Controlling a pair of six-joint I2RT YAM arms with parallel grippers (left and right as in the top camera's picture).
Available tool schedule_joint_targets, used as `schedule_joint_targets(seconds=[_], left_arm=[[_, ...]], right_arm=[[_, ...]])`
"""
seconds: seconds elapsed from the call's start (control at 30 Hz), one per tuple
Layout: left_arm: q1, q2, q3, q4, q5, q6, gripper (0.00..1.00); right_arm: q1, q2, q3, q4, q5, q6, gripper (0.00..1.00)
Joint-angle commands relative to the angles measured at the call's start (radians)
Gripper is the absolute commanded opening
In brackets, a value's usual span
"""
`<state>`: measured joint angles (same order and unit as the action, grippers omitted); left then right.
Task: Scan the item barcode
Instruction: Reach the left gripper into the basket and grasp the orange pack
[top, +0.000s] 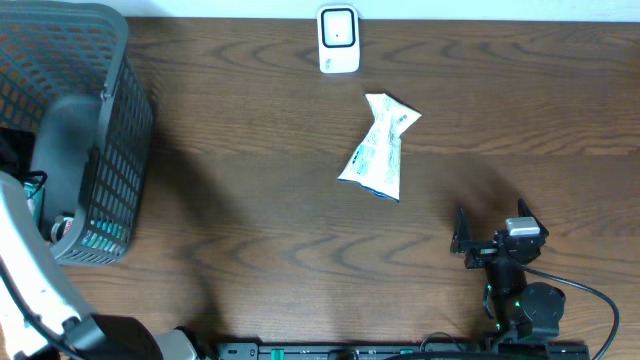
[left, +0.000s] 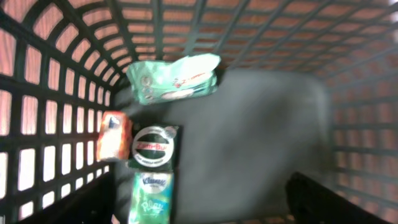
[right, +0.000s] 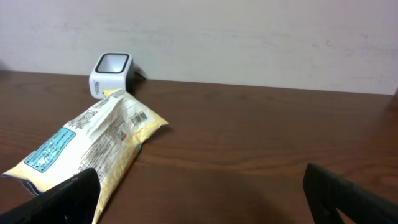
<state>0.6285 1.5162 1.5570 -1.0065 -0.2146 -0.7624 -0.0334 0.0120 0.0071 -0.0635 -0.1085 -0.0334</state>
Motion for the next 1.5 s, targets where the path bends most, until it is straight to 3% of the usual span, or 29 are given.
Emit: schedule_joint_targets(seconds=[0.0,0.17,0.4,0.63,1.0,1.27,1.47], left_arm=[[0.008,0.084,-0.032,-0.015,-0.064,0.003,0.91],[0.010,0.194,-0.032,-0.089,-0.122,-0.001,0.92],[0.019,0.284,-0.035,-0.223,-0.265,-0.160,0.95],[0.044,0.306,-0.063,-0.220,-0.266,-0.187,0.95],[0.050,0.307,-0.182,-0.060,-0.265,-0.181,0.95],[0.049,0.307,-0.213,-0.024,-0.239,-0.182,0.95],[0.049,0.317,-0.229,-0.005,-0.238,-0.182,0.78]], right_arm=[[-0.006,-0.006,-0.002,-0.004,-0.006,0.010,0.99],[-0.006,-0.006,-0.002,-0.004,-0.006,0.010,0.99],[-0.006,-0.006,-0.002,-0.004,-0.006,0.010,0.99],[-0.006,-0.006,-0.002,-0.004,-0.006,0.010,0.99],[-0.006,-0.006,-0.002,-0.004,-0.006,0.010,0.99],[-0.006,-0.006,-0.002,-0.004,-0.006,0.010,0.99],[-0.006,-0.006,-0.002,-0.004,-0.006,0.010,0.99]])
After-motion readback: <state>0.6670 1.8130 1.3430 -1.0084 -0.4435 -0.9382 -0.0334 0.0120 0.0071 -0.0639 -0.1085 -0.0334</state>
